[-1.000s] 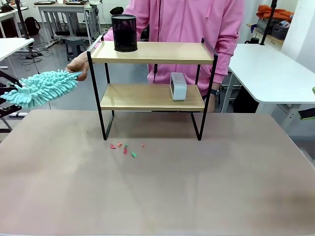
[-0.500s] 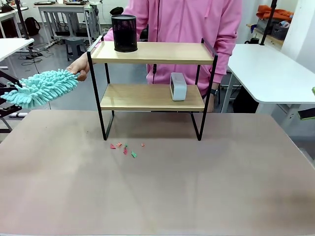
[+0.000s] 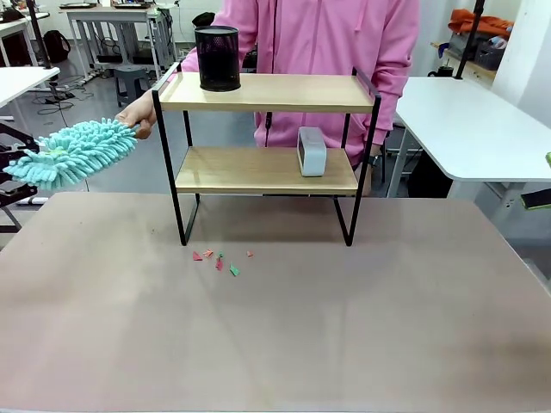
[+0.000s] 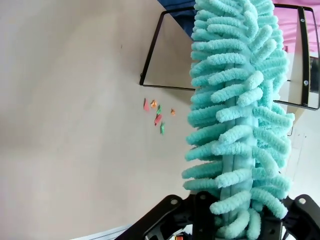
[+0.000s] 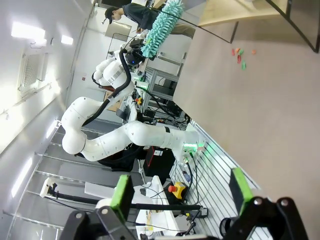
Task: Clean the shelf.
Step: Hand the Duster back to the human.
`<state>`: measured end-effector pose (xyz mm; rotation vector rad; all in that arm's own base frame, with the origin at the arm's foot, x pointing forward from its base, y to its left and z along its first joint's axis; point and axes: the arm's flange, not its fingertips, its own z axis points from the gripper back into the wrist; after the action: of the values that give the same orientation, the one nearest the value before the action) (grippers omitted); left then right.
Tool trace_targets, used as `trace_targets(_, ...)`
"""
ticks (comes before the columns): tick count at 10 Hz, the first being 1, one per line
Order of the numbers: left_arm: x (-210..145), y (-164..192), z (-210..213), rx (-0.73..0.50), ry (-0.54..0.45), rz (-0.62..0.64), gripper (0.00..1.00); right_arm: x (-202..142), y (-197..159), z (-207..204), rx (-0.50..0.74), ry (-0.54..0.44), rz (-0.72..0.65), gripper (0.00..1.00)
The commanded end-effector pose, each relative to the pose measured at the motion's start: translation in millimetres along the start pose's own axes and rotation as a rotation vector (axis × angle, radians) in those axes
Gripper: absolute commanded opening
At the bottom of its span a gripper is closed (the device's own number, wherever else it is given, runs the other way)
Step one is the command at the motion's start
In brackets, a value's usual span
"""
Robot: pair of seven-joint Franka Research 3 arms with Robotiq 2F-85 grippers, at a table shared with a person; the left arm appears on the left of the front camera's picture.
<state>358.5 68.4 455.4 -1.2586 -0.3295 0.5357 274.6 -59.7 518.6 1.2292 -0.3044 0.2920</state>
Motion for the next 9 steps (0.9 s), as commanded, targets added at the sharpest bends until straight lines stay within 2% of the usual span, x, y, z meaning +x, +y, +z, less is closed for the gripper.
trace_targets(1, -1, -1, 2, 0.020, 0.016, -0.016, 1.00, 1, 0, 3, 0.010, 0.004, 0.014, 1.00)
trace_targets(4, -6, -2, 17, 0.005, -0.010, -0.037, 1.00, 1, 0, 3, 0.010, 0.004, 0.014, 1.00)
trace_targets(6, -12, -8, 64, -0.060, -0.035, -0.046, 1.00, 1, 0, 3, 0.010, 0.004, 0.014, 1.00)
trace_targets(7, -18, -10, 82, -0.122, 0.013, -0.027, 1.00, 1, 0, 3, 0.010, 0.004, 0.014, 1.00)
trace_targets(9, -41, -15, 81, -0.206, 0.207, -0.017, 1.00, 0, 0, 0, 0.000, 0.000, 0.000, 1.00)
